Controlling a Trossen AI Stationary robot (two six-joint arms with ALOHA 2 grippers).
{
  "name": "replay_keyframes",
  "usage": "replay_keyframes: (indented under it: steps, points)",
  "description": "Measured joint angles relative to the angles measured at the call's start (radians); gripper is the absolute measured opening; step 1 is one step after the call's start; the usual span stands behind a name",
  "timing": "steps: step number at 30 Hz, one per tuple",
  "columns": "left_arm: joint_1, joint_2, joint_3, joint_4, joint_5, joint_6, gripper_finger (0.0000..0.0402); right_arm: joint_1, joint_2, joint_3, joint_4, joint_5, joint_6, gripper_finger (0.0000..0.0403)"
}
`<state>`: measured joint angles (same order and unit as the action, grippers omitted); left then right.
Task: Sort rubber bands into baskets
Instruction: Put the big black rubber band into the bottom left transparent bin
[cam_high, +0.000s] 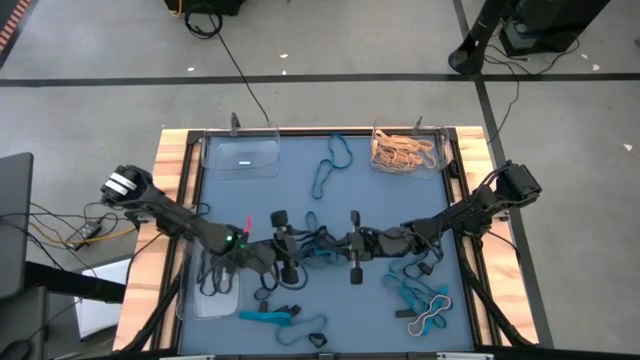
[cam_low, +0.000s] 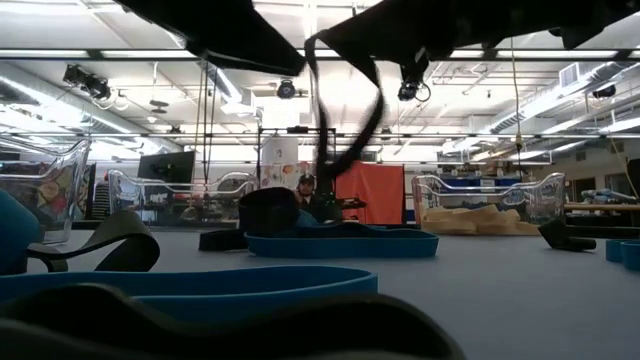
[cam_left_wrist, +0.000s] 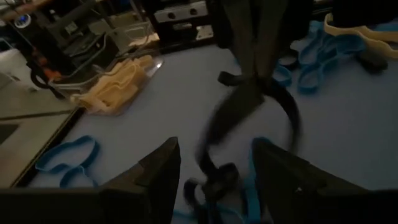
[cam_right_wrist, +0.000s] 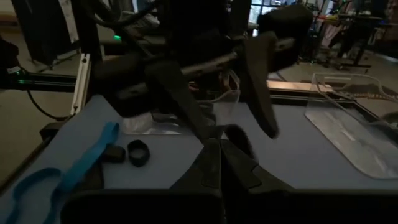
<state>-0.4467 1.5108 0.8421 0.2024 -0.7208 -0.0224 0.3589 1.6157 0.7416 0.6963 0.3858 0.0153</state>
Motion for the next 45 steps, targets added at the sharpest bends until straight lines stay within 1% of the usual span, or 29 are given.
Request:
replay_keyframes:
  steps: [4,6,8,10,12,17,18,19,23,28,34,37,42,45]
  points:
    - [0.015,0.027,0.0,0.056,0.003,0.041,0.0203,0.006,0.0,0.006,-0.002,-0.008,-0.001,0.0002]
    - [0.021,0.033,0.0,0.073,0.027,0.042,0.0198,0.006,0.0,0.006,-0.002,-0.007,-0.004,0.0002]
    - [0.025,0.035,0.0,0.08,0.061,0.041,0.0185,0.006,0.0,0.006,-0.004,-0.006,-0.004,0.0002]
    - [0.026,0.035,0.0,0.079,0.065,0.04,0.0162,0.006,0.0,0.006,-0.004,-0.006,-0.003,0.0003]
    - [0.027,0.035,0.0,0.084,0.066,0.04,0.0131,0.006,0.0,0.006,-0.004,-0.005,-0.001,0.0003]
    - [0.027,0.035,0.0,0.084,0.066,0.038,0.0031,0.006,0.0,0.006,-0.004,-0.002,-0.001,0.0003]
    - [0.027,0.035,0.0,0.084,0.066,0.038,0.0016,0.006,0.0,0.006,-0.004,-0.002,0.0,0.0003]
    - [0.027,0.035,0.0,0.085,0.066,0.038,0.001,0.006,0.0,0.006,-0.004,0.002,0.0,0.0003]
    - [0.026,0.035,0.0,0.083,0.067,0.038,0.0012,0.006,0.0,0.006,-0.015,0.016,0.016,0.0014]
    - [0.019,0.034,0.0,0.084,0.068,0.037,0.0004,0.006,0.0,0.006,-0.041,0.016,0.035,0.0038]
    - [0.002,0.033,0.0,0.084,0.061,0.037,0.0002,0.006,0.001,0.006,-0.041,0.021,0.034,0.0051]
    - [-0.014,0.023,0.0,0.072,0.026,0.036,0.0002,0.009,0.001,0.006,-0.044,0.082,0.034,0.0057]
    - [-0.036,-0.026,0.001,0.034,0.009,-0.021,0.0002,0.012,0.001,0.005,-0.078,0.203,0.053,0.0068]
    - [-0.056,-0.057,0.001,-0.003,-0.025,-0.046,0.0001,0.006,0.001,0.005,-0.132,0.238,0.1,0.0071]
